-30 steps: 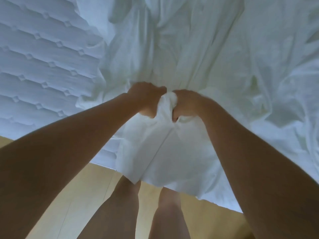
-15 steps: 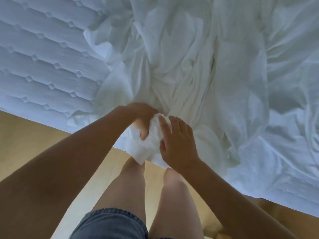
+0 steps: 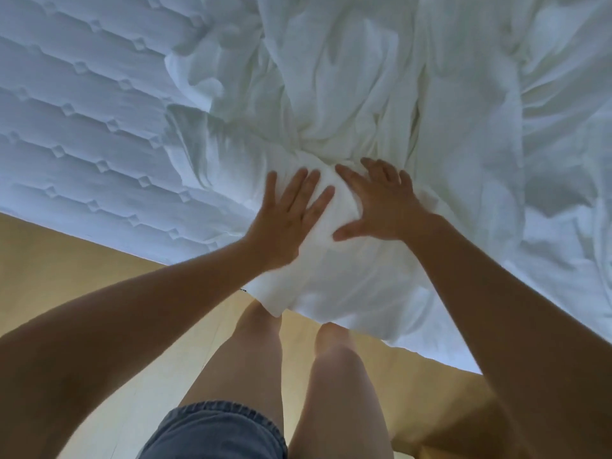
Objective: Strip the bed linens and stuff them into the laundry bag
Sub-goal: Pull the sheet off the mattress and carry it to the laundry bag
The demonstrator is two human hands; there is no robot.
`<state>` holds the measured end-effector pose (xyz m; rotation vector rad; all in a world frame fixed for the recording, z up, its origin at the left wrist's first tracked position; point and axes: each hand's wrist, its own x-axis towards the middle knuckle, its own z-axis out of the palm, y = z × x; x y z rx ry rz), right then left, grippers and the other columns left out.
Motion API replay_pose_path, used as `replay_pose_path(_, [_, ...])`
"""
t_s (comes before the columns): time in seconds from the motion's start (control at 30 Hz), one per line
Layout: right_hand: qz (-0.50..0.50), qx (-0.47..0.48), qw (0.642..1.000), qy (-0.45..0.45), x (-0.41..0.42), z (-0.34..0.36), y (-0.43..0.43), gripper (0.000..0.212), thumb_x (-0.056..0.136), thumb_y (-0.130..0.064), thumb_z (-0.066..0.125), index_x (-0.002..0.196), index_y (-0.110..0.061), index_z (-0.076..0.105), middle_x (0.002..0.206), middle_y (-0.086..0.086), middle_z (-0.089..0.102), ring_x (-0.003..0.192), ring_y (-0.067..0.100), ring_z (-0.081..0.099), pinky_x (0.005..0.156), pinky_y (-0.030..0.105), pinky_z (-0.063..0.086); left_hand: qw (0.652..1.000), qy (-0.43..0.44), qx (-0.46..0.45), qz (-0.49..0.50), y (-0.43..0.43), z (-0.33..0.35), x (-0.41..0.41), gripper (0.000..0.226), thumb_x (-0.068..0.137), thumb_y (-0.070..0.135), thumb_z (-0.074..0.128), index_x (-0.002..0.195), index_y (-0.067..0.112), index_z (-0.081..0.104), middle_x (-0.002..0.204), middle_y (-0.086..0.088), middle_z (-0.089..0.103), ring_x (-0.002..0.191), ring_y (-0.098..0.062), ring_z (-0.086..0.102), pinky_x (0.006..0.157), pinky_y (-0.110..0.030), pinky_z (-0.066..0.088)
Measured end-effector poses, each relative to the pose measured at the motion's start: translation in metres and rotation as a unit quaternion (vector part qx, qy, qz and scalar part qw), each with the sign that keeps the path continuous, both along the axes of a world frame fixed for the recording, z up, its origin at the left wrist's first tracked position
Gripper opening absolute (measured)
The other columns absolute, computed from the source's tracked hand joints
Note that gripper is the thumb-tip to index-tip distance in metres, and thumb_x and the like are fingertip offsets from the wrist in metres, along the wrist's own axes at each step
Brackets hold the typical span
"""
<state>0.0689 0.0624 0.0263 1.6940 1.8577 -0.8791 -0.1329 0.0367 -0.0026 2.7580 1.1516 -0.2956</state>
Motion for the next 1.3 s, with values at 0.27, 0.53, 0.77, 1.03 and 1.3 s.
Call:
replay_pose_path(0.27, [-0.045, 0.277, 0.959, -0.048, -0.031, -0.012, -0.053, 0.125, 0.047, -0.056, 0.085, 0.145, -0.012, 0.021, 0.145, 0.03, 0.035, 0.132, 0.048, 0.036, 0.107, 0.055, 0.03, 0.959, 0.081, -0.273, 0.007, 0.128, 0.021, 0.053, 0.119, 0.056, 0.05, 0.083, 0.151, 0.026, 0.016, 0.143, -0.002, 0.045, 0.129, -0.024, 0.044, 0.103, -0.036, 0.032])
replay_pose_path(0.53, [-0.113, 0.169, 0.979, -0.014, 0.011, -0.019, 0.042, 0.112, 0.059, -0.053, 0.082, 0.148, -0.024, 0.022, 0.135, 0.014, 0.045, 0.119, 0.037, 0.048, 0.094, 0.046, 0.042, 0.996, -0.074, -0.021, -0.055, 0.118, 0.02, 0.044, 0.104, 0.065, 0.052, 0.078, 0.147, 0.01, 0.031, 0.143, -0.02, 0.042, 0.129, -0.04, 0.043, 0.104, -0.055, 0.033])
replay_pose_path(0.77, [-0.161, 0.113, 0.98, 0.028, 0.02, -0.012, 0.063, 0.093, 0.068, -0.049, 0.078, 0.143, -0.025, 0.028, 0.122, 0.008, 0.057, 0.109, 0.031, 0.057, 0.086, 0.036, 0.042, 0.999, 0.041, -0.027, -0.004, 0.129, 0.008, 0.063, 0.094, 0.081, 0.031, 0.065, 0.151, 0.03, 0.002, 0.135, -0.02, 0.043, 0.118, -0.034, 0.047, 0.099, -0.045, 0.032])
replay_pose_path(1.03, [-0.208, -0.191, 0.945, 0.167, 0.004, 0.002, 0.03, 0.065, 0.06, -0.036, 0.087, 0.119, -0.024, 0.062, 0.11, -0.004, 0.067, 0.102, 0.018, 0.064, 0.092, 0.034, 0.049, 0.931, 0.159, -0.328, -0.02, 0.104, 0.039, 0.047, 0.079, 0.064, 0.025, 0.08, 0.133, 0.026, 0.04, 0.1, 0.001, 0.058, 0.089, -0.024, 0.057, 0.07, -0.028, 0.041])
replay_pose_path(1.3, [-0.074, 0.275, 0.958, 0.034, -0.035, 0.004, -0.051, 0.071, 0.072, -0.042, 0.064, 0.133, -0.009, 0.048, 0.117, 0.016, 0.057, 0.102, 0.036, 0.057, 0.081, 0.042, 0.05, 0.87, 0.192, -0.453, 0.013, 0.102, 0.033, 0.05, 0.072, 0.06, 0.022, 0.086, 0.123, 0.023, 0.052, 0.079, 0.006, 0.06, 0.061, -0.015, 0.058, 0.056, -0.024, 0.049])
